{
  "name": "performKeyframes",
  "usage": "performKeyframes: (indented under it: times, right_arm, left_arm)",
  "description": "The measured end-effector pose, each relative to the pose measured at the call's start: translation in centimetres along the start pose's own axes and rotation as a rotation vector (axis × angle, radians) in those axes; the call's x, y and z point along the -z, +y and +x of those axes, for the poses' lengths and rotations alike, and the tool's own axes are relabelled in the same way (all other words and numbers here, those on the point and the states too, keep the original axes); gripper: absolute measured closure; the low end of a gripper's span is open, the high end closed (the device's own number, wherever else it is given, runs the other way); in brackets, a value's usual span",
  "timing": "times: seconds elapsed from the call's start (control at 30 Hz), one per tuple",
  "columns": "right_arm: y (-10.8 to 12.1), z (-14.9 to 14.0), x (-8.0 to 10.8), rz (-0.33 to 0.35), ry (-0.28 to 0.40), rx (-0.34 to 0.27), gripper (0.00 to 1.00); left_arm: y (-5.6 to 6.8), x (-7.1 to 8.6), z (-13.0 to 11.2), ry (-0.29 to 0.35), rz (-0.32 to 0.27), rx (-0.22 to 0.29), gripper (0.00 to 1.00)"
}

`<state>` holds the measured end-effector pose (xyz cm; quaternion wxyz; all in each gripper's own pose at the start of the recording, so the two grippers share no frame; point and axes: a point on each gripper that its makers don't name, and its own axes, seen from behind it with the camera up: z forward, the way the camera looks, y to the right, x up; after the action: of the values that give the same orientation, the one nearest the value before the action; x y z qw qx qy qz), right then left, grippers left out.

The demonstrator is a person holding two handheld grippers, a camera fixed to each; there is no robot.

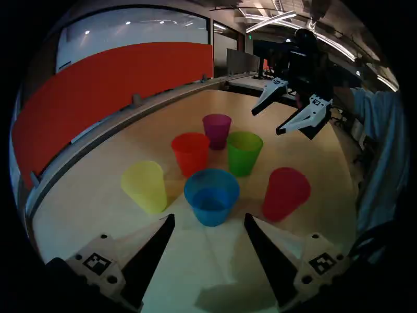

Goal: Pour water

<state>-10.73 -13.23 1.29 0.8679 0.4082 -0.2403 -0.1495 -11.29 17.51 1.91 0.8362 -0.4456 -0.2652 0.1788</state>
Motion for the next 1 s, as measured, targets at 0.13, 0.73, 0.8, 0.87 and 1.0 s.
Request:
performKeyframes:
  times: [0.13, 0.73, 0.8, 0.87, 1.0]
  right_arm:
    - [-0.1, -0.6, -0.7, 0.006, -0.013, 0.002, 0.0]
    - [-0.4, -2.9, -4.0, 0.039, -0.082, -0.004, 0.0]
    - [-0.4, -2.9, -4.4, 0.042, -0.086, -0.004, 0.0]
    - [-0.5, -2.9, -4.7, 0.047, -0.087, -0.005, 0.0]
    - [-0.7, -2.7, -5.3, 0.055, -0.09, -0.006, 0.0]
  left_arm:
    - [0.2, -0.9, 0.0, -0.017, -0.01, -0.012, 0.01]
    - [0.3, -4.4, 0.4, -0.036, -0.046, -0.007, 0.01]
    - [0.3, -4.7, 0.4, -0.037, -0.046, -0.007, 0.01]
    - [0.2, -5.0, 0.4, -0.041, -0.047, -0.009, 0.0]
    - [0.0, -5.6, 0.6, -0.041, -0.043, -0.013, 0.01]
